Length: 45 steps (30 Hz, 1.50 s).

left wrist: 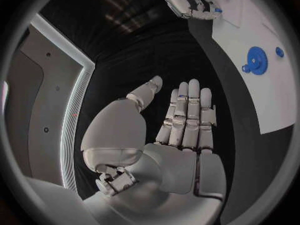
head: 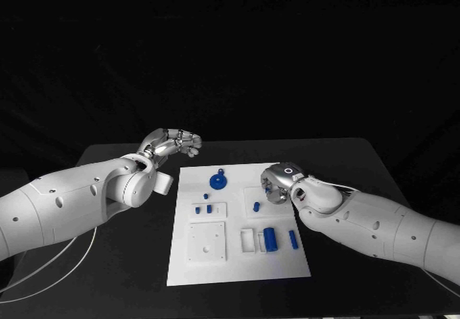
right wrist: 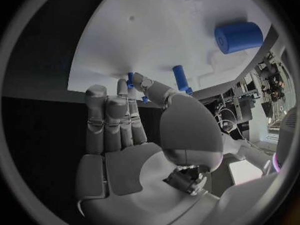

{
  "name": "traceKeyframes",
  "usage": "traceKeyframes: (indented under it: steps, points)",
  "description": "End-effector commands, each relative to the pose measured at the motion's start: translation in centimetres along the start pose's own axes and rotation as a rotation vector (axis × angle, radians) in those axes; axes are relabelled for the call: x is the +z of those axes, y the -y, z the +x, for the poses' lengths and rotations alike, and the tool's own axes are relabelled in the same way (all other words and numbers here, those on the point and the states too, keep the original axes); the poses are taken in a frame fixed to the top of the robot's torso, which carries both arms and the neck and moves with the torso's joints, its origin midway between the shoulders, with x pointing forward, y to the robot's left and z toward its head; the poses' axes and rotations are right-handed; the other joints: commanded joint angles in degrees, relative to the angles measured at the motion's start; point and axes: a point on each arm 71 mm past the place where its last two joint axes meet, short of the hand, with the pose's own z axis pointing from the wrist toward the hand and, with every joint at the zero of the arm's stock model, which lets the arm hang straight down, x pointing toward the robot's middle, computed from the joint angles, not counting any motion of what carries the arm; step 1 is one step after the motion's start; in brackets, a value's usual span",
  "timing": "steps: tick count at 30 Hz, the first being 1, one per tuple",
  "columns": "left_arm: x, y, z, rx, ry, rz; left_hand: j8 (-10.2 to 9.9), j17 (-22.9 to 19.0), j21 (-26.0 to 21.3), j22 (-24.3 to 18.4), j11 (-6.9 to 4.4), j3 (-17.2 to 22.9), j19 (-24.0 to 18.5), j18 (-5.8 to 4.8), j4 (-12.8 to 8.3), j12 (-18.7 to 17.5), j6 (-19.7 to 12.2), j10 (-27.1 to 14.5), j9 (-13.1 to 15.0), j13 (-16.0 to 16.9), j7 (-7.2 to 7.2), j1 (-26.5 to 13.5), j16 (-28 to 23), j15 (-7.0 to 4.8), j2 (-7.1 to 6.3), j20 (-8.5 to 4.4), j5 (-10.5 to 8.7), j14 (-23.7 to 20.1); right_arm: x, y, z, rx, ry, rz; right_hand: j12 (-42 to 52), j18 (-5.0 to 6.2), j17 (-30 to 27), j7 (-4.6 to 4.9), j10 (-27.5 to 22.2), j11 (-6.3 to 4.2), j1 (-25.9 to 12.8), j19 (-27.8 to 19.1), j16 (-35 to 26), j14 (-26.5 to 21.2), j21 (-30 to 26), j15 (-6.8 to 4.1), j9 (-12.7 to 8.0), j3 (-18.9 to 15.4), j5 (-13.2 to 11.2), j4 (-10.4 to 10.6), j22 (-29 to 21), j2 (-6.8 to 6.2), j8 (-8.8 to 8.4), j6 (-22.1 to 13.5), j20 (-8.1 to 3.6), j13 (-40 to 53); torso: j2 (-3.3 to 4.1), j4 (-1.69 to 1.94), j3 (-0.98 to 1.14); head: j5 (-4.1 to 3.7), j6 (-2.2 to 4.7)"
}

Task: Assemble the parts on the task board

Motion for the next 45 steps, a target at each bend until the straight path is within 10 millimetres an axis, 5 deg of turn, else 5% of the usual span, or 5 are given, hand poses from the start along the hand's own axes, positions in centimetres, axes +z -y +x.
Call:
traceKeyframes:
  steps: [1,15,24,34,45]
  points:
    - [0.1,0.2,0.1,-0.009,-0.006,0.009,0.28,0.06,-0.39,-0.06,-0.10,-0.01,0.01,1.04,-0.28,-0.27,-0.36,0.11,-0.09,-0.10,0.05,-0.25,-0.35,-0.15,0.25,0.22,0.05,0.45,0.0,0.1,-0.4,-0.012,0.000,-0.001,0.19,3.98,-0.11,-0.01,0.27,-0.01,0.18,1.35,0.27,-1.39,0.22,-1.22,0.13,0.42,-0.37,0.06,1.07,-0.31,0.37,0.39,-1.90,0.01,0.00,-0.01,-0.01,0.08,0.01]
    - [0.1,0.1,-0.3,-0.003,0.007,0.008,0.29,0.10,-0.41,-0.06,-0.10,0.00,0.01,1.04,-0.31,-0.28,-0.38,0.10,-0.12,-0.12,0.05,-0.25,-0.44,-0.15,0.24,0.21,0.06,0.49,-0.6,-0.1,-3.2,0.047,0.060,-0.015,0.19,3.98,-0.23,-0.06,0.35,-0.05,0.15,1.36,0.37,-1.41,0.29,-1.25,0.29,0.72,-0.41,0.30,1.05,-0.60,0.40,0.47,-1.93,0.20,-0.12,-0.19,0.06,0.49,0.04]
    - [0.7,-0.1,-0.7,0.007,0.031,0.010,0.32,0.15,-0.41,-0.06,-0.11,0.02,0.01,1.04,-0.34,-0.27,-0.38,0.13,-0.13,-0.12,0.05,-0.22,-0.52,-0.16,0.24,0.20,0.06,0.54,-0.9,-4.7,-4.8,0.136,0.099,-0.131,0.18,3.98,-0.27,-0.07,0.35,-0.06,0.17,1.37,0.40,-1.42,0.31,-1.27,0.35,0.84,-0.43,0.38,1.05,-0.65,0.40,0.47,-1.95,0.27,-0.48,-0.16,0.11,2.22,0.23]
    - [1.5,-0.3,-0.5,0.004,0.042,0.009,0.37,0.20,-0.43,-0.06,-0.13,0.04,0.01,1.04,-0.35,-0.24,-0.37,0.18,-0.15,-0.12,0.04,-0.21,-0.60,-0.17,0.27,0.19,0.06,0.60,-0.8,-9.7,-4.5,0.166,0.084,-0.238,0.13,3.98,-0.31,-0.05,0.30,-0.05,0.14,1.37,0.42,-1.44,0.33,-1.26,0.39,0.89,-0.42,0.46,1.03,-0.60,0.37,0.42,-1.96,0.31,-0.78,-0.10,0.00,6.83,-0.48]
    - [2.3,-0.3,0.3,0.001,0.040,0.009,0.40,0.24,-0.45,-0.07,-0.14,0.05,0.00,1.02,-0.35,-0.23,-0.36,0.21,-0.16,-0.12,0.04,-0.23,-0.68,-0.17,0.27,0.20,0.05,0.63,-1.7,-14.1,-1.4,0.128,0.010,-0.346,0.10,3.98,-0.35,-0.04,0.27,-0.04,0.14,1.35,0.43,-1.46,0.34,-1.25,0.43,0.92,-0.41,0.47,1.03,-0.52,0.34,0.37,-1.98,0.35,-0.62,-0.10,-0.04,12.92,-1.92]
